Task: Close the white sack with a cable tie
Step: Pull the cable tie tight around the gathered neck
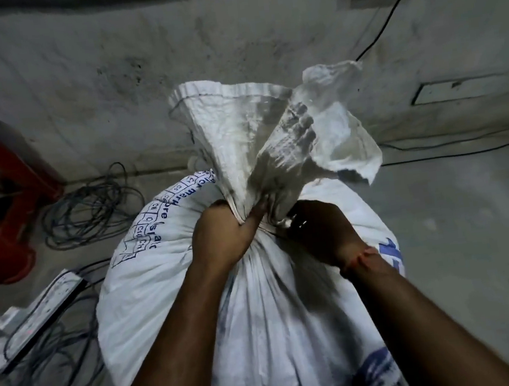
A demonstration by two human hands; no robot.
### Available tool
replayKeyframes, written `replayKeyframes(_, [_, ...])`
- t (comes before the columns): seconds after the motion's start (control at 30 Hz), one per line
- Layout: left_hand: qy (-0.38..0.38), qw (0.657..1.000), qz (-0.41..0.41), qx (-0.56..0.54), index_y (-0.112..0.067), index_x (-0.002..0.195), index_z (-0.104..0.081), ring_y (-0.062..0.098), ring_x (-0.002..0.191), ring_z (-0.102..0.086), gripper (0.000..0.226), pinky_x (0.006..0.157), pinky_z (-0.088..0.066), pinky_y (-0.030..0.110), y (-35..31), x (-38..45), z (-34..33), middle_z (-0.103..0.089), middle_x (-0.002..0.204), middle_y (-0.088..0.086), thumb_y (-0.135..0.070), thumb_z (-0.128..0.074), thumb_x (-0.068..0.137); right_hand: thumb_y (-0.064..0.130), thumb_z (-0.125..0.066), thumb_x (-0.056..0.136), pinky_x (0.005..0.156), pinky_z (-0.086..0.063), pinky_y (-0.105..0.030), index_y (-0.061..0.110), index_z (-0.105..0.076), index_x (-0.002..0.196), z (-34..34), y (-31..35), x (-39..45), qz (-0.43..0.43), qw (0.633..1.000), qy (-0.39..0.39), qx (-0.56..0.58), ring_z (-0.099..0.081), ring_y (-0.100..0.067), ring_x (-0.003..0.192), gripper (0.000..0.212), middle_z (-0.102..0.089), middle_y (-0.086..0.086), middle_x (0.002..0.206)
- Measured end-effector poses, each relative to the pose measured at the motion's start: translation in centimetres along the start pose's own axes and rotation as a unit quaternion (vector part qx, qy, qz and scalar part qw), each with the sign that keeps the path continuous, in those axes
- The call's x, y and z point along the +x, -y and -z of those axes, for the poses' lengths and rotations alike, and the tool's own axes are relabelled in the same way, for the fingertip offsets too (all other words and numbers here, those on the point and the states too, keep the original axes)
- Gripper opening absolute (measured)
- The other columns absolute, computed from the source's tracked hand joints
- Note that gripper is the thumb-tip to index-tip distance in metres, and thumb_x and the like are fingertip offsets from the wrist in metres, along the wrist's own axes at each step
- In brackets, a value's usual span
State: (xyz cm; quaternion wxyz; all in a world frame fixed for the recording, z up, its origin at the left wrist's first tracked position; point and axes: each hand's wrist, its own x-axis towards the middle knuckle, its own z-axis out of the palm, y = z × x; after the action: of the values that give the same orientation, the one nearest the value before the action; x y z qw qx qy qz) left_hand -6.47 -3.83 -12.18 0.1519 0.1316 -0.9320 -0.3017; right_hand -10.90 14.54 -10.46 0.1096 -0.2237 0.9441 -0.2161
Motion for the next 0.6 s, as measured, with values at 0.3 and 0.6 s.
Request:
replayKeyframes(0.3, [0.038,0.988,0.113,0.097,-0.011,0.116,-0.072,0.043,0.104,-0.068,0.080,0.082,-0.054,0.041,-1.8,-0.4,0.7,-0.074,0.109,0.022,-0.080,-0.045,0.086,0.025,-0.066,0.078,0.087,-0.054,-0.035,0.016,-0.076,0.105,-2.0,3.5,-6.0,-0.121,0.971,-0.142,0.148,-0.070,-0.024,0.095,0.030,-0.078,-0.004,0.097])
replayKeyframes(0.6, [0.220,0.959,0.047,0.171,-0.023,0.132,-0.064,0.032,0.119,-0.065,0.062,0.092,-0.052,0.036,-1.8,-0.9,4.3,-0.070,0.130,0.010,-0.067,-0.056,0.090,0.012,-0.071,0.072,0.072,-0.063,-0.041,0.029,-0.071,0.091,-3.9,4.7,-7.2,-0.182,0.895,-0.102,0.394,-0.073,-0.012,0.067,0.025,-0.078,0.005,0.077])
